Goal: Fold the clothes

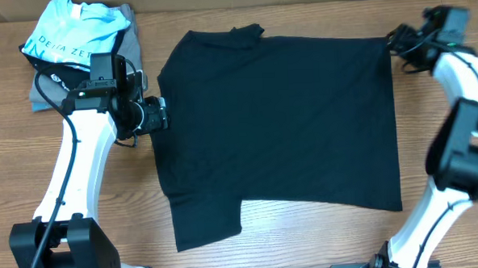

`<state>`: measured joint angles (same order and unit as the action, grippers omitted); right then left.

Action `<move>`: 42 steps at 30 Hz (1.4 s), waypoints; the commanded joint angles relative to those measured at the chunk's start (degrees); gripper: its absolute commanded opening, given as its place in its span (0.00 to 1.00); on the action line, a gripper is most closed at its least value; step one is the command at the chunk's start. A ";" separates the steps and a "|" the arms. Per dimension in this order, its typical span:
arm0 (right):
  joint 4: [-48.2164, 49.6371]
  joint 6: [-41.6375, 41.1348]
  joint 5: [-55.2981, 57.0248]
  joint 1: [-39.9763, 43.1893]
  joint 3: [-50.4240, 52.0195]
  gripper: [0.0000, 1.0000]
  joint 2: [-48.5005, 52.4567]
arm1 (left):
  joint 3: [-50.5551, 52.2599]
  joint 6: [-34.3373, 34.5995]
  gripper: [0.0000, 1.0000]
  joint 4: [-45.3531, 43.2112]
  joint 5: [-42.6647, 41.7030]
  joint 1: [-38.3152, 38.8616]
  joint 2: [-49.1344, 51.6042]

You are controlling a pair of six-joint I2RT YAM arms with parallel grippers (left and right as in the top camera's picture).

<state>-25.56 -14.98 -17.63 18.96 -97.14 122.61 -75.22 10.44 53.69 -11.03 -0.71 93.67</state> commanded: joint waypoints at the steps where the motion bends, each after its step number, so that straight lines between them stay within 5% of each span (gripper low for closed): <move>1: -4.31 0.09 -6.16 1.05 -0.85 0.62 -14.64 | -4.42 -1.01 0.71 3.19 6.47 0.63 -0.90; 6: -13.81 0.15 -6.97 0.98 -0.85 0.64 -26.82 | -11.67 -0.98 0.72 12.00 13.29 0.63 -2.49; 14: -33.11 -0.04 -7.56 0.94 -0.85 0.66 -39.12 | -10.40 1.33 0.69 23.06 7.15 1.51 -3.43; 20: -42.64 0.00 -7.52 0.94 -0.68 0.66 -39.41 | -1.73 -1.68 0.69 22.27 6.14 8.52 -3.41; 28: -43.82 0.00 -7.52 0.94 -0.68 0.67 -39.34 | 13.64 14.78 0.68 22.10 3.48 13.49 -3.41; 42: -44.09 -0.02 -5.99 0.94 -0.68 0.69 -37.55 | 30.42 11.43 0.70 8.94 -2.12 18.21 -3.41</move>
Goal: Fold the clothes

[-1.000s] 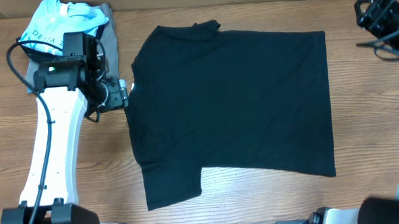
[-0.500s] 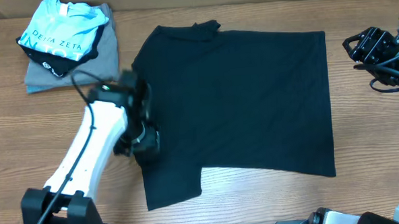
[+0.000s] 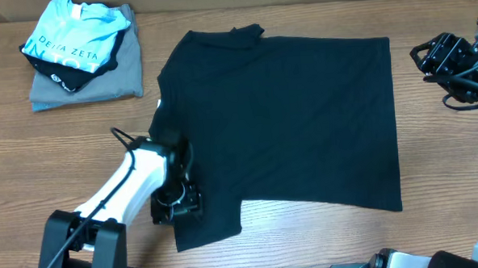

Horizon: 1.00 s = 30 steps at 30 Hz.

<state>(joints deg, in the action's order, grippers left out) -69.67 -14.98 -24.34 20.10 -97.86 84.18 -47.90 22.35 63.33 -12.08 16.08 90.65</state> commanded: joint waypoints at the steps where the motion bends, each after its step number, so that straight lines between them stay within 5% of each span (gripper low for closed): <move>1: -0.09 -0.02 0.74 -0.20 0.04 0.69 0.96 | 4.33 -0.09 0.70 -1.03 -1.11 1.64 -0.39; 11: -0.09 -0.02 0.94 -0.20 0.04 0.69 0.98 | 12.48 5.11 0.62 -9.77 -2.36 1.57 -0.39; 18: -0.37 -0.07 1.84 -0.20 0.04 0.69 0.98 | 12.11 5.14 0.17 -9.44 -2.71 1.55 -0.42; 23: -2.67 -5.99 12.28 0.81 0.04 0.69 0.98 | 9.46 4.83 0.08 -5.77 -3.17 1.55 -0.42; 30: -7.15 -6.29 12.83 5.77 0.22 0.73 1.40 | 2.21 3.58 0.04 -0.20 -2.97 1.53 -0.46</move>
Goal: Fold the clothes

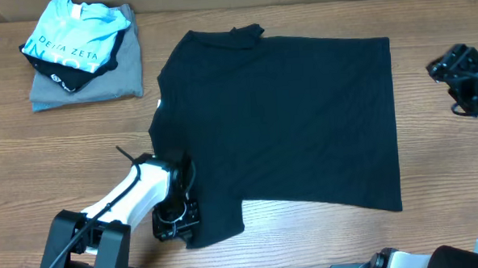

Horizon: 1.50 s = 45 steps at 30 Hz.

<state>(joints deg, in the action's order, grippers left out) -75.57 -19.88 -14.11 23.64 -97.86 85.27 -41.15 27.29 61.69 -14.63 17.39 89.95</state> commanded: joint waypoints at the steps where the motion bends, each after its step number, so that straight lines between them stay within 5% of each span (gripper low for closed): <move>1: -1.88 -1.38 3.30 2.95 0.42 0.74 0.44 | -5.75 -1.64 0.04 2.25 -0.39 0.22 0.24; 12: -1.25 -1.64 3.10 7.67 21.11 0.72 0.70 | -15.69 -4.33 0.05 6.27 0.24 0.13 0.24; 15: 1.70 -3.43 2.84 7.89 29.81 0.61 0.70 | -16.83 -4.96 0.05 7.15 0.44 -0.22 0.24; 23: 9.84 -5.68 1.11 10.16 46.99 0.54 0.70 | -18.14 -5.03 0.05 10.19 4.13 -0.22 0.24; 39: 26.10 -8.44 0.52 10.14 62.38 0.50 0.70 | -18.29 -5.05 0.05 10.10 4.74 -0.22 0.24; 45: 24.06 -5.81 0.57 10.14 61.57 0.17 0.68 | -18.32 -5.03 0.05 10.32 4.72 -0.22 0.24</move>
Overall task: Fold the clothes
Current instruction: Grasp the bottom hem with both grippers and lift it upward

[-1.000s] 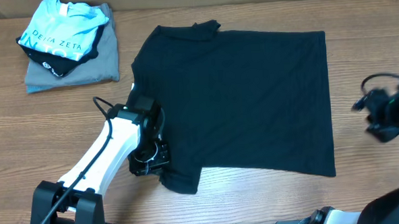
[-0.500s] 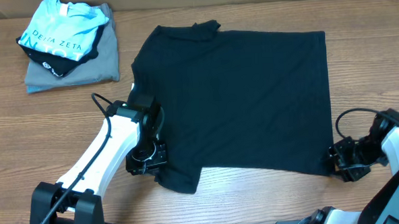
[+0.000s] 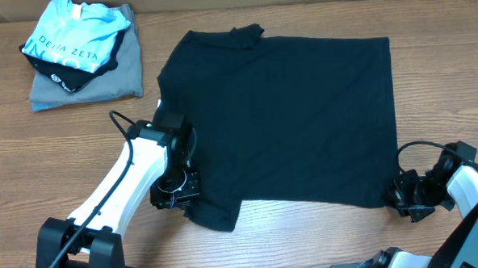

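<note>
A black T-shirt (image 3: 287, 116) lies spread flat on the wooden table, collar at the far left. Its near left sleeve (image 3: 214, 216) is bunched and pulled inward. My left gripper (image 3: 182, 198) sits on that sleeve's edge and looks shut on the cloth. My right gripper (image 3: 392, 197) is low at the shirt's near right hem corner, fingers pointing at the fabric. From overhead its jaws are too dark to read as open or shut.
A stack of folded clothes (image 3: 82, 52), light blue on black and grey, sits at the far left corner. The table's (image 3: 324, 235) front edge runs just below both arm bases.
The left gripper has moved slightly up and right with the sleeve, whose corner is now drawn inward. The right gripper went from mid-right, off the shirt, down to the near right hem corner.
First the left gripper was at the shirt's left shoulder edge and the right at the far right corner. Then the left was at the near left sleeve and the right off the shirt. The left stayed on the sleeve; now both sit at the near edge.
</note>
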`<state>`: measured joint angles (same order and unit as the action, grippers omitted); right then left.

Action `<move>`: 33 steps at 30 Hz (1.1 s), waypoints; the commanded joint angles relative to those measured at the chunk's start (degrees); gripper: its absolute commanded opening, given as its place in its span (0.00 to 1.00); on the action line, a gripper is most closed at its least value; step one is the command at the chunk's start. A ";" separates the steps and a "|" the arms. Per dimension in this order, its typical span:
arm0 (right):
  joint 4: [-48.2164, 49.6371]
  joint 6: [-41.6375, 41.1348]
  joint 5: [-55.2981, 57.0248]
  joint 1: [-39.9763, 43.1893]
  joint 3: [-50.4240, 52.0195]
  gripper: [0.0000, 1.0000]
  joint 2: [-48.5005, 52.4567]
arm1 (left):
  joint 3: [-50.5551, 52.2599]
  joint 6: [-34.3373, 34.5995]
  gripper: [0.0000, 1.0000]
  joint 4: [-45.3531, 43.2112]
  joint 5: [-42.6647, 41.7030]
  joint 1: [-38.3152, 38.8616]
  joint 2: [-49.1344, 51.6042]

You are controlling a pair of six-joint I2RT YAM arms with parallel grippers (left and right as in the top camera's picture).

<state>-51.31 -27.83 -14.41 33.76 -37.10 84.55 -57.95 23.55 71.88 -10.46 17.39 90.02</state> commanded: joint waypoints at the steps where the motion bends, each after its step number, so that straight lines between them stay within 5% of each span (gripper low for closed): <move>1: -1.16 2.86 1.01 0.02 0.22 0.13 1.40 | -1.57 -1.29 0.05 0.11 0.55 -0.22 0.17; 4: -4.68 3.04 1.95 0.02 -1.49 0.04 1.33 | -2.14 -1.31 0.06 0.13 0.57 -0.28 0.17; 18: -12.17 3.89 -3.48 0.00 -6.60 0.04 -4.52 | -12.48 -2.73 0.06 8.39 6.64 -5.25 0.15; 33: -5.40 2.51 -17.11 0.00 -6.60 0.04 -4.61 | -15.50 -6.47 0.08 -3.72 6.14 -5.38 0.20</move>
<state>-57.69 -24.21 -27.27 33.76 -42.39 80.84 -72.38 19.05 69.71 -5.04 12.32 90.04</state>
